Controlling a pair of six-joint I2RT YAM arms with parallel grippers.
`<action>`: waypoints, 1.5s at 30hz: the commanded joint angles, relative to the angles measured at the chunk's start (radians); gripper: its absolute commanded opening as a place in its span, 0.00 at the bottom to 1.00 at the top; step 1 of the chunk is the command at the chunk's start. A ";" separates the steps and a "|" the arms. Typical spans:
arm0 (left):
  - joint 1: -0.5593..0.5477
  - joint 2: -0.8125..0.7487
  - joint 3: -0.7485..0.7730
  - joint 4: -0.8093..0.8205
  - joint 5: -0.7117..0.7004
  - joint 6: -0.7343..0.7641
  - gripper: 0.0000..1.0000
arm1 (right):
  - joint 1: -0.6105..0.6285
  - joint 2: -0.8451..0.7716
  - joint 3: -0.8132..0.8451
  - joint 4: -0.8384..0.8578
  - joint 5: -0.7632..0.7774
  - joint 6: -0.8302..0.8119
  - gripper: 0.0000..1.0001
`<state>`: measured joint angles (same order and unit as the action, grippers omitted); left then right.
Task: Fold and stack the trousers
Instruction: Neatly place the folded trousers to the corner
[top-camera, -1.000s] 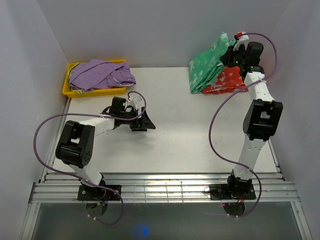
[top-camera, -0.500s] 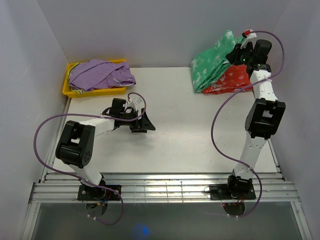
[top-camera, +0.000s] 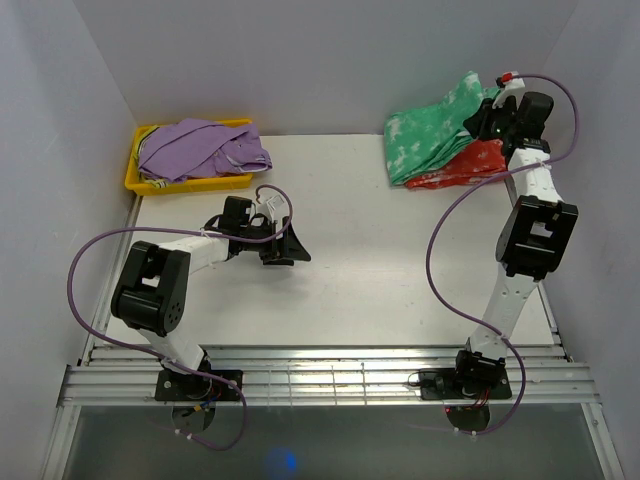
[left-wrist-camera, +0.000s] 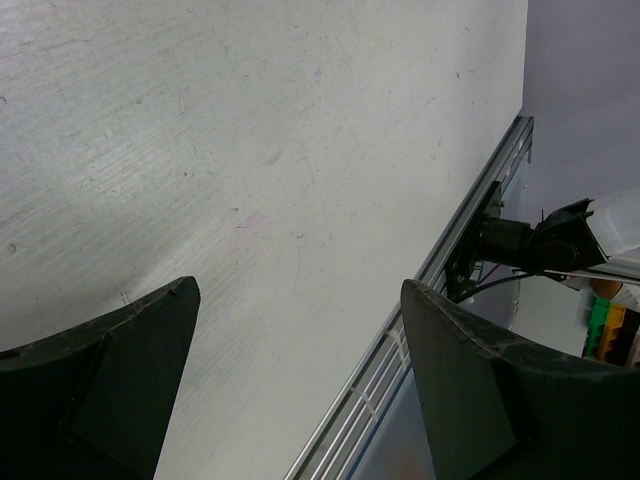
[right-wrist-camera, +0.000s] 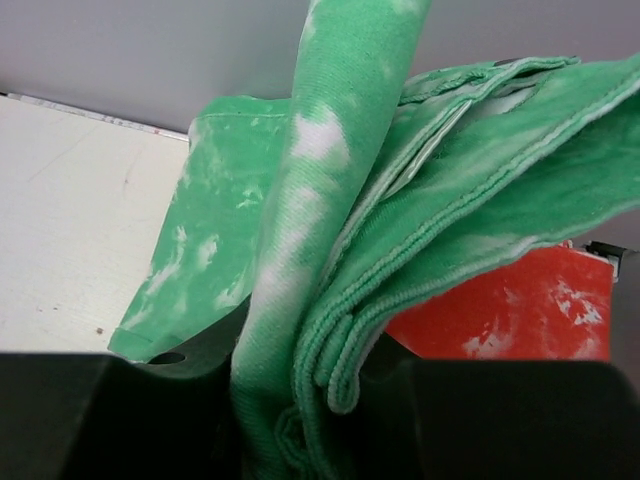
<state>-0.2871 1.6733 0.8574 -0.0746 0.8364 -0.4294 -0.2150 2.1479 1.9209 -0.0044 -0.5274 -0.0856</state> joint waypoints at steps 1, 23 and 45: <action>-0.001 -0.029 -0.004 0.006 0.027 0.017 0.92 | -0.038 -0.045 -0.005 0.178 0.044 -0.057 0.08; -0.001 0.022 0.106 -0.148 0.055 0.150 0.93 | -0.141 0.156 -0.048 0.230 0.121 -0.039 0.08; 0.000 0.017 0.086 -0.146 0.055 0.161 0.93 | -0.170 0.191 0.007 0.298 0.210 0.040 0.08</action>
<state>-0.2871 1.7077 0.9413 -0.2295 0.8612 -0.2848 -0.3489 2.3631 1.8557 0.1883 -0.3939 -0.0441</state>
